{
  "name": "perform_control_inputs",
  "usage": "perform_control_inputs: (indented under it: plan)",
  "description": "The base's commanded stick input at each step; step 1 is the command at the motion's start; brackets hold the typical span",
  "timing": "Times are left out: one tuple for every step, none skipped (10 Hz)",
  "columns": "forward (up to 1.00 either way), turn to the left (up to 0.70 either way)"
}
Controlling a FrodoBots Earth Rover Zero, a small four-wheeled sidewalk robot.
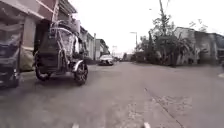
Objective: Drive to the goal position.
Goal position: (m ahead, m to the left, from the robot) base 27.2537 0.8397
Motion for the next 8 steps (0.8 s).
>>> perform_control_inputs:
  plan:
    - [0.70, -0.09]
    - [0.70, -0.35]
    - [0.70, -0.26]
    - [0.70, 0.05]
    - [0.70, 0.00]
    - [0.70, 0.00]
    - [0.70, 0.00]
    - [0.70, 0.00]
